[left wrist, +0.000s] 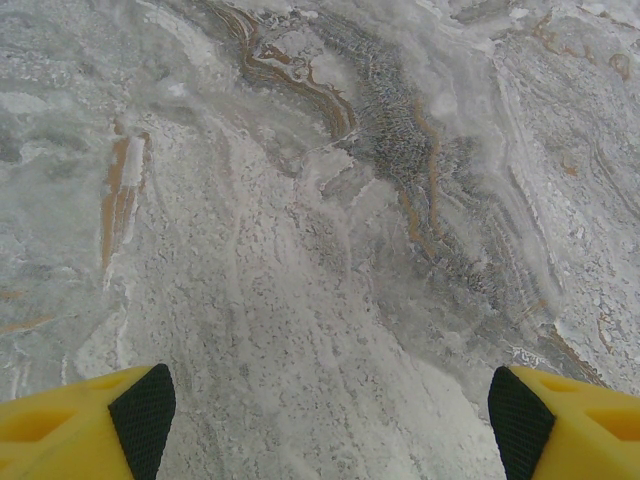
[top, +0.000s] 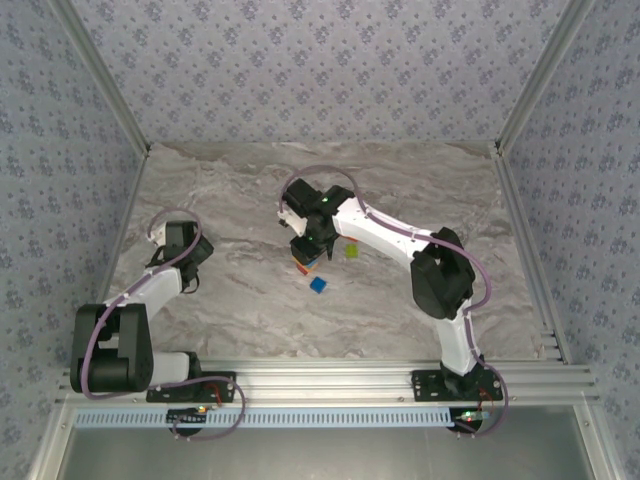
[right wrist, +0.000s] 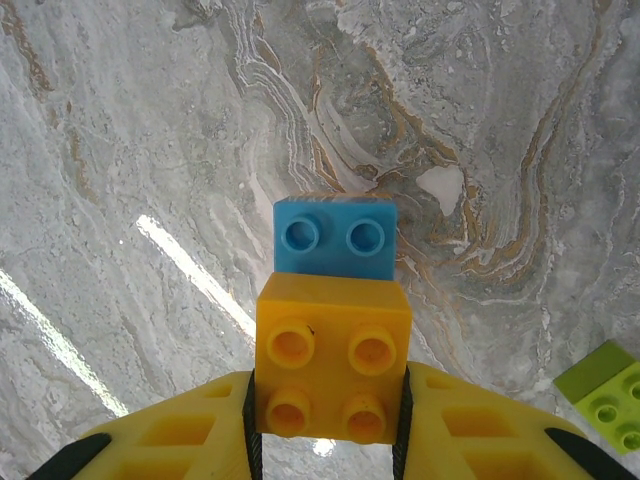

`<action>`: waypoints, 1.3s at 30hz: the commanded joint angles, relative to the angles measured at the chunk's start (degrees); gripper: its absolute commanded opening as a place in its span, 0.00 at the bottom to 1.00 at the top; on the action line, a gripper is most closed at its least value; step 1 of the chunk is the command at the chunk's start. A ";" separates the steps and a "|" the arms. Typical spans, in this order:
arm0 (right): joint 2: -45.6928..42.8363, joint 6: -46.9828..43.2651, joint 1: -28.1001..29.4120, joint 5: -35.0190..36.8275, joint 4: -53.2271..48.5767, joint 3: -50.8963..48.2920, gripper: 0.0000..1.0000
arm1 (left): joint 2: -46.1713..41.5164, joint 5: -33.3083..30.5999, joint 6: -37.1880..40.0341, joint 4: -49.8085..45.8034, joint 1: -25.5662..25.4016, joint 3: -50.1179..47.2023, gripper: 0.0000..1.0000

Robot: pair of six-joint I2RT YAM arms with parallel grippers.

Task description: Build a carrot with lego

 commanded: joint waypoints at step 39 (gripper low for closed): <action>9.73 -4.44 2.91 7.35 -8.82 0.16 0.36 | 0.07 -1.00 0.81 -0.68 -0.46 1.68 0.84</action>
